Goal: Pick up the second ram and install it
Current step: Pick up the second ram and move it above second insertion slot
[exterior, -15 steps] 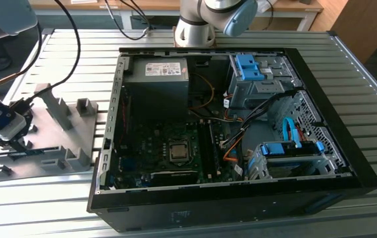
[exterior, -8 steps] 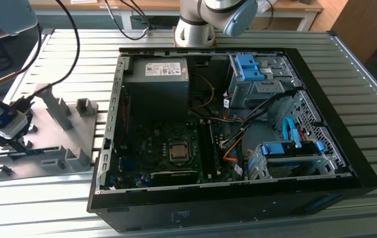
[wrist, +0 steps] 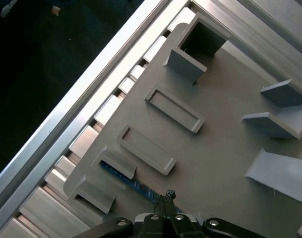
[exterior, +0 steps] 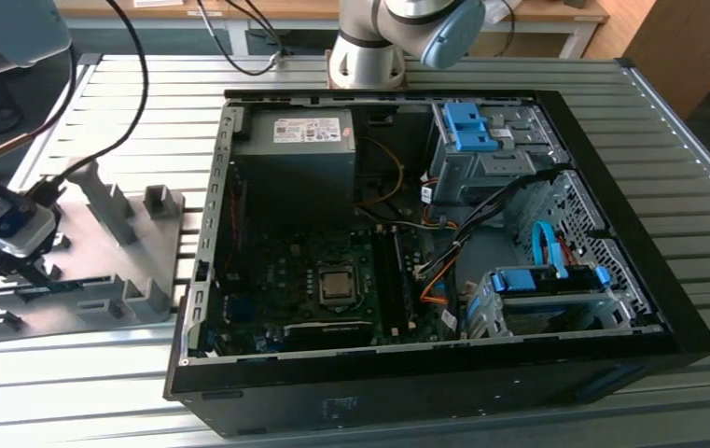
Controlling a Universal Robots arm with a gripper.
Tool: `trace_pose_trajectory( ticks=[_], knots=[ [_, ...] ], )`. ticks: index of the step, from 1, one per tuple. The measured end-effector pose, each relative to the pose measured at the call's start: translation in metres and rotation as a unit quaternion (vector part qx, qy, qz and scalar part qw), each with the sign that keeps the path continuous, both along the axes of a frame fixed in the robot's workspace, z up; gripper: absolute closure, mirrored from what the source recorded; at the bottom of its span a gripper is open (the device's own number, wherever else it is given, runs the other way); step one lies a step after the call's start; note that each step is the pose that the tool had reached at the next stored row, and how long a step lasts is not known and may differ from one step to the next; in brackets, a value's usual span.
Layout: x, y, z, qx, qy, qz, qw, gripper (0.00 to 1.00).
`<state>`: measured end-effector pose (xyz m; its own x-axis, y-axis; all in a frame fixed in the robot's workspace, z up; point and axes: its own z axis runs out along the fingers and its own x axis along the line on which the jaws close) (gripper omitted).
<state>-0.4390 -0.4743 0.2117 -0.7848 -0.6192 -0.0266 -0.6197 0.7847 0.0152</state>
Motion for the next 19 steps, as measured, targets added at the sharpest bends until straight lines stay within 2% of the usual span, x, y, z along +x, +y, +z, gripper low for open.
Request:
trace_pose_trajectory(
  ticks=[9,19],
  knots=[
    [0.0,0.0,0.0,0.0,0.0,0.033,0.9995,0.9],
    [0.0,0.0,0.0,0.0,0.0,0.066,0.9978,0.9]
  ],
)
